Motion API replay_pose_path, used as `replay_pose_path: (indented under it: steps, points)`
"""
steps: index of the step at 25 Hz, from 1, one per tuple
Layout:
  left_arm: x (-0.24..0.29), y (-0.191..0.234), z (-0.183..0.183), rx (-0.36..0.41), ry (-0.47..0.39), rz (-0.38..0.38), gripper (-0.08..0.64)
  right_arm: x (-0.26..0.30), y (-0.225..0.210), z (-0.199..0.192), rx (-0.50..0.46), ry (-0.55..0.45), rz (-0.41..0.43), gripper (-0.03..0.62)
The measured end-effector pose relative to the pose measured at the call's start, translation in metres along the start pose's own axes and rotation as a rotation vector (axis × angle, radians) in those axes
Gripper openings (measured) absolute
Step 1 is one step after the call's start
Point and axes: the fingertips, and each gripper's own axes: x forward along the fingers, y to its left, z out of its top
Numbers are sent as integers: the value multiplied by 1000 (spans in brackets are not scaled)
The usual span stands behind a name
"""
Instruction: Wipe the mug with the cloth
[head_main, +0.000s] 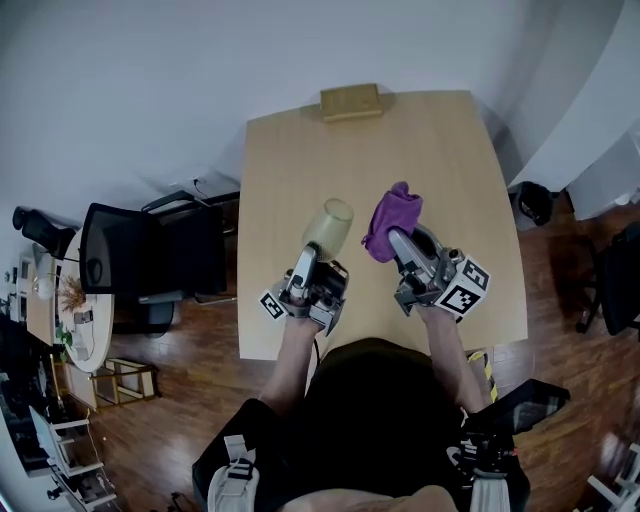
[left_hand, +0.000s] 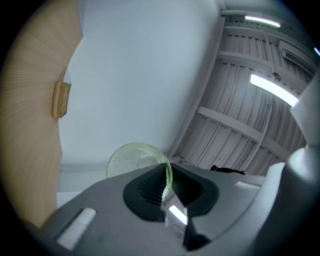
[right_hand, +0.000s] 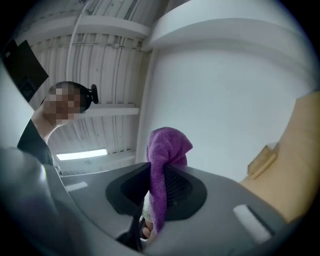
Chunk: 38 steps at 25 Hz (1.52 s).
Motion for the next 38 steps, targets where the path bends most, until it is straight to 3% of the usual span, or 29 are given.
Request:
replay_pose_path:
  steps: [3,9,14,16,18,20,22,24,27,31,33,35,38]
  points:
    - [7,-2,-14,-16,39,-20,43,17,16,-26,-55,102,37,61]
    - [7,-14,-11,-43,28,-75,48,15,36,-89,-108,335,137,61]
    - [0,-12,-5,-17,23,-50,44,-4,19,-131,-248,570,85,61]
    - [-2,-12,-1,-10,9,-45,43,-9,7,-116,-235,529,27,61]
    - [-3,-10,0,7,10,-29,43,-7,5,-76,-218,375,-12,61]
    - [-2,-7,-2,24,26,-10,43,1,17,-30,-226,195,-1,61]
    - [2,-4,-8,36,50,2,43,11,30,-9,-266,125,29,61]
    - [5,-2,-16,51,77,18,41,21,40,-21,-324,179,56,61]
    - [9,-1,-22,85,101,35,44,26,56,-69,-395,342,118,61]
    - [9,-8,-18,114,132,8,41,17,67,-121,-418,508,207,61]
    - [6,-12,-12,93,101,-17,43,10,59,-119,-385,506,187,61]
    - [2,-18,-2,59,45,-48,43,4,42,-100,-343,453,116,61]
    - [1,-22,3,43,18,-66,42,-3,14,-43,-186,226,-7,61]
